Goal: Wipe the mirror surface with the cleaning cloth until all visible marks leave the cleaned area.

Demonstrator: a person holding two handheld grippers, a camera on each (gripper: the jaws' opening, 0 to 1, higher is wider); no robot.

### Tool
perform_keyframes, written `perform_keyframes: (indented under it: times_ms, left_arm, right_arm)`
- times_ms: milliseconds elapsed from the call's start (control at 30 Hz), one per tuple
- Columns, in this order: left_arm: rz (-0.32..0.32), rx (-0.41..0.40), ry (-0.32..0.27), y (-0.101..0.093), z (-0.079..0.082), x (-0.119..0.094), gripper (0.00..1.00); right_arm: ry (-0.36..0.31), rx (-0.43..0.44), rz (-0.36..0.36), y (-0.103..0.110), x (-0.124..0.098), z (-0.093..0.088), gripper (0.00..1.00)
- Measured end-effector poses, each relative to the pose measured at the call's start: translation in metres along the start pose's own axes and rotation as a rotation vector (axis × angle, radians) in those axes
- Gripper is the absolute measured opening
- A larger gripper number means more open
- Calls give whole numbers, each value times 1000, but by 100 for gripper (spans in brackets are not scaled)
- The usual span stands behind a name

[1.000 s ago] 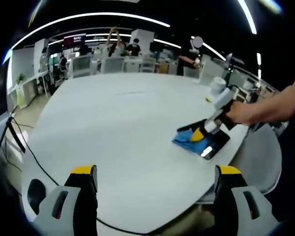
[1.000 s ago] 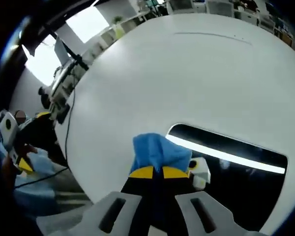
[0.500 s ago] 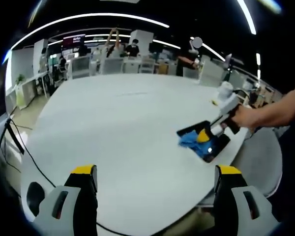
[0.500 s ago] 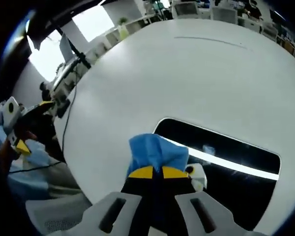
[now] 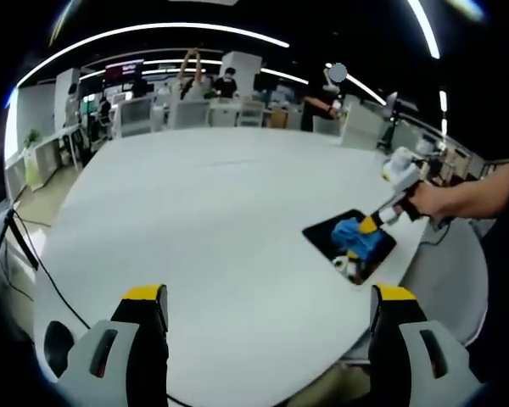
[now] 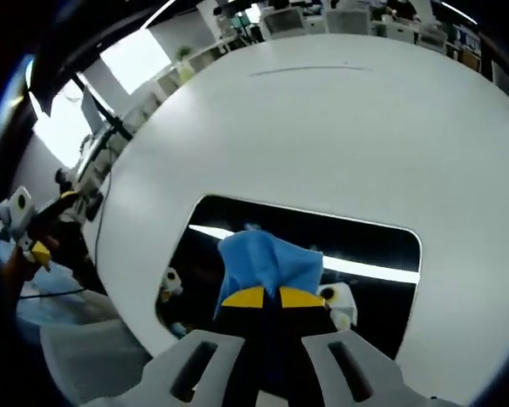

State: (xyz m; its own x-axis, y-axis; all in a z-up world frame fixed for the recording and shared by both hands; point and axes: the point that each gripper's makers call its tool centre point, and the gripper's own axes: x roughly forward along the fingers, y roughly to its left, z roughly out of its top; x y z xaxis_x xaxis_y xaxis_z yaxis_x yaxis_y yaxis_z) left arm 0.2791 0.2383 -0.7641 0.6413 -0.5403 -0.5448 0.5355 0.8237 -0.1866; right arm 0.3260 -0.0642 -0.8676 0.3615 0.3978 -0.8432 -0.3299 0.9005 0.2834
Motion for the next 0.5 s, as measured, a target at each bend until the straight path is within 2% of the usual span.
perform_keyframes:
  times_ms: [267, 500]
  left_arm:
    - [-9, 2, -3, -5, 1, 4, 100]
    - [-10, 4, -9, -8, 3, 6, 100]
  right_arm:
    - [5, 38, -56, -44, -20, -9, 0]
    - [15, 66, -112, -66, -30, -15, 0]
